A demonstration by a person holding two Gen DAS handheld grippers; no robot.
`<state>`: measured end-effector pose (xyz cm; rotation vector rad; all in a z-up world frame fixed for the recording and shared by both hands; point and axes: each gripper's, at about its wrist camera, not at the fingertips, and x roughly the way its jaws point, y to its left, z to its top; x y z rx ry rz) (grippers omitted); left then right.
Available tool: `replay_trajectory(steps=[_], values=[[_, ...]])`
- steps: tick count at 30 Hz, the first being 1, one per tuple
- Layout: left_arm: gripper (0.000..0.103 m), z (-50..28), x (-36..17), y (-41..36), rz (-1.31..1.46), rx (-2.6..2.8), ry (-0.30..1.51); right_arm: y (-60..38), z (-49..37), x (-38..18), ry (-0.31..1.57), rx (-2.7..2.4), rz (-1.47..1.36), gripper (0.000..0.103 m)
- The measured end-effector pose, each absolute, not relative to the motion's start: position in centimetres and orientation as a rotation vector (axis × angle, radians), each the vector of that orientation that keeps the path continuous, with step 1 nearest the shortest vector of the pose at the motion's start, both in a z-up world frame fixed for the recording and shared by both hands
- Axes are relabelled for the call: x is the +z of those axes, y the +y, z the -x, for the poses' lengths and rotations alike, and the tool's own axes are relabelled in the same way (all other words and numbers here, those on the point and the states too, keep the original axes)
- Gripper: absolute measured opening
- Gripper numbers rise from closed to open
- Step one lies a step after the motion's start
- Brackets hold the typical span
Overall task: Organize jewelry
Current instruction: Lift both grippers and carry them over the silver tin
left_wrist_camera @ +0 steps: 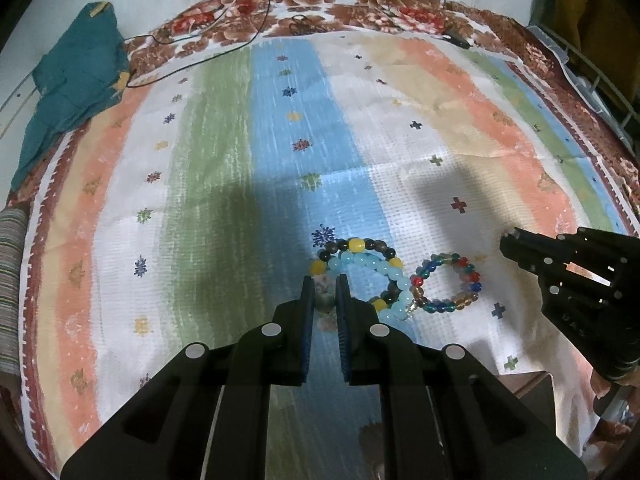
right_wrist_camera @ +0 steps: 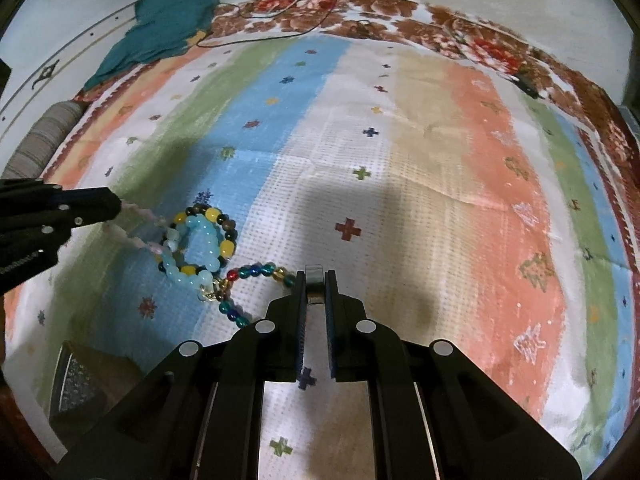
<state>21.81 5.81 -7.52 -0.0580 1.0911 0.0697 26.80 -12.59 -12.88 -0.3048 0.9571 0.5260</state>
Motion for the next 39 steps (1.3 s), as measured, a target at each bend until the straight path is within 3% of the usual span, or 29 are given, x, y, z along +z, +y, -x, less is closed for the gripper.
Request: replay_trajectory(steps=[39], values=[[0.010, -13.2, 0.6, 1.7, 0.057, 0.000, 0.851, -15.0, -16.7, -6.5, 0.735, 0.511, 0.195, 0.010]])
